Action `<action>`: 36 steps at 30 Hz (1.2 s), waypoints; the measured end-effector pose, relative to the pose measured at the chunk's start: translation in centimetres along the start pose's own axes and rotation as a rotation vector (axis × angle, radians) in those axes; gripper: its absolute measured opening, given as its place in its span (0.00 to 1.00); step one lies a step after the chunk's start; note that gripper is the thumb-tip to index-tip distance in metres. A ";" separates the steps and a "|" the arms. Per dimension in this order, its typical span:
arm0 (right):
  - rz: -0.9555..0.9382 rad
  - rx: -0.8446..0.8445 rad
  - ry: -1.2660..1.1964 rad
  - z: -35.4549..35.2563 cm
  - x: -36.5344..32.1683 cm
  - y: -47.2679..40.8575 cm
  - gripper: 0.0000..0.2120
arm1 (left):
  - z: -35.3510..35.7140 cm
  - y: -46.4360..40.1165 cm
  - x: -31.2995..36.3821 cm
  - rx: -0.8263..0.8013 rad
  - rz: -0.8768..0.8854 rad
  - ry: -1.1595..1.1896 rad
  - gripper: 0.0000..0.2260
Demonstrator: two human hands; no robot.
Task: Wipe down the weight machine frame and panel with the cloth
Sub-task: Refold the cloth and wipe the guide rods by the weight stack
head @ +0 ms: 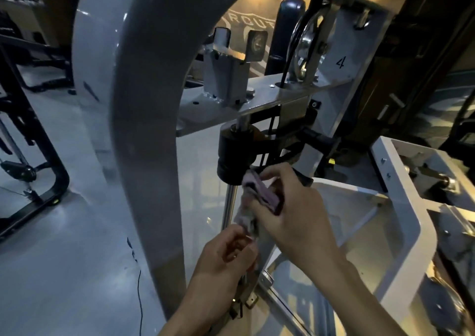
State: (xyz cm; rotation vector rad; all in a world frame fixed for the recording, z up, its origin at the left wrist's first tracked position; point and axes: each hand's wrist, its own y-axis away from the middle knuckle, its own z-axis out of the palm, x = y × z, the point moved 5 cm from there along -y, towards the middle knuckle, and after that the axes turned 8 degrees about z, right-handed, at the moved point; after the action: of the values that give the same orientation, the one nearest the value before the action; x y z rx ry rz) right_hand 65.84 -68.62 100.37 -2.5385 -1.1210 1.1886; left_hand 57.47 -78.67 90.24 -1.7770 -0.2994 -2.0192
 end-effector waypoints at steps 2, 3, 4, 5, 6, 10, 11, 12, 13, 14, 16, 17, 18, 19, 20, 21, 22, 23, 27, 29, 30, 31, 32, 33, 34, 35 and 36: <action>-0.061 0.104 -0.012 0.8 -1.4 -0.2 0.15 | -0.2 0.4 0.0 0.003 -0.004 0.041 0.02; -0.112 0.155 0.007 1.2 -2.3 -0.4 0.15 | -0.2 0.6 0.0 -0.003 -0.008 0.035 0.04; -0.158 0.194 0.038 1.8 -3.3 -0.6 0.15 | -0.4 0.8 -0.1 -0.016 -0.017 0.016 0.07; -0.198 0.225 0.080 2.4 -4.2 -0.9 0.14 | -0.5 1.0 -0.2 -0.030 -0.027 -0.004 0.09; -0.238 0.252 0.128 3.2 -5.0 -1.2 0.11 | -0.7 1.1 -0.3 -0.034 -0.029 -0.024 0.10; -0.328 0.259 0.337 6.6 -5.4 -1.7 0.09 | -1.8 1.4 -0.4 0.003 -0.034 0.007 0.10; -0.307 0.249 0.347 7.0 -4.5 -1.3 0.10 | -2.1 1.7 -0.5 0.004 -0.036 0.004 0.10; -0.261 0.242 0.327 7.0 -3.5 -0.8 0.11 | -2.5 2.0 -0.7 0.000 -0.027 -0.009 0.08; -0.193 0.244 0.289 6.7 -2.5 -0.3 0.12 | -2.8 2.2 -0.7 -0.004 -0.009 -0.015 0.07; -0.123 0.260 0.250 6.0 -1.7 0.1 0.11 | -3.2 2.5 -0.8 -0.003 0.003 -0.018 0.08; -0.106 0.320 0.203 4.6 -1.6 0.5 0.09 | -3.6 3.1 -1.2 -0.001 -0.014 -0.014 0.12; -0.150 0.352 0.186 4.1 -2.2 0.4 0.07 | -3.8 3.3 -1.5 -0.003 -0.026 -0.009 0.13; -0.193 0.367 0.165 3.8 -3.0 0.2 0.06 | -3.9 3.6 -1.7 -0.013 -0.029 -0.007 0.12; -0.216 0.357 0.143 3.9 -3.5 0.0 0.05 | -3.9 3.8 -1.8 -0.032 -0.032 -0.015 0.11; -0.206 0.322 0.131 4.4 -3.5 -0.2 0.05 | -3.9 3.9 -2.0 -0.055 -0.035 -0.027 0.09; -0.161 0.272 0.133 5.2 -3.2 -0.3 0.06 | -4.0 4.1 -2.2 -0.071 -0.037 -0.040 0.08; -0.084 0.218 0.140 6.1 -2.3 -0.2 0.07 | -4.2 4.4 -2.4 -0.083 -0.036 -0.048 0.07; 0.005 0.171 0.133 7.0 -1.3 0.4 0.07 | -4.4 4.7 -2.6 -0.092 -0.038 -0.049 0.07; 0.240 0.197 -0.140 7.1 -1.1 3.4 0.09 | -5.9 5.7 -3.2 -0.111 -0.073 -0.040 0.08; 0.236 0.254 -0.331 5.9 -3.5 4.3 0.07 | -6.7 6.3 -3.6 -0.132 -0.093 -0.069 0.07; 0.204 0.281 -0.425 5.3 -4.9 4.5 0.06 | -7.0 6.6 -3.8 -0.150 -0.104 -0.086 0.06; 0.168 0.301 -0.518 4.8 -6.3 4.7 0.06 | -7.3 6.9 -4.0 -0.168 -0.117 -0.098 0.05; 0.131 0.316 -0.604 4.7 -7.5 4.9 0.06 | -7.6 7.3 -4.2 -0.185 -0.132 -0.112 0.05; 0.092 0.334 -0.663 4.9 -8.4 5.1 0.06 | -7.9 7.6 -4.3 -0.195 -0.145 -0.121 0.06; 0.061 0.359 -0.682 5.3 -9.0 5.5 0.06 | -8.2 8.0 -4.5 -0.198 -0.150 -0.129 0.06; 0.047 0.383 -0.674 6.1 -9.2 6.0 0.06 | -8.7 8.3 -4.6 -0.197 -0.151 -0.140 0.06; 0.059 0.401 -0.660 7.3 -8.8 6.5 0.06 | -9.2 8.5 -4.7 -0.193 -0.146 -0.151 0.06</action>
State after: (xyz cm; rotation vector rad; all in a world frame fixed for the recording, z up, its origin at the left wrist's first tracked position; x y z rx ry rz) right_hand 60.73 -80.60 98.21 -1.9306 -0.7786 2.1052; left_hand 53.57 -89.37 83.24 -2.0871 -0.2961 -2.0778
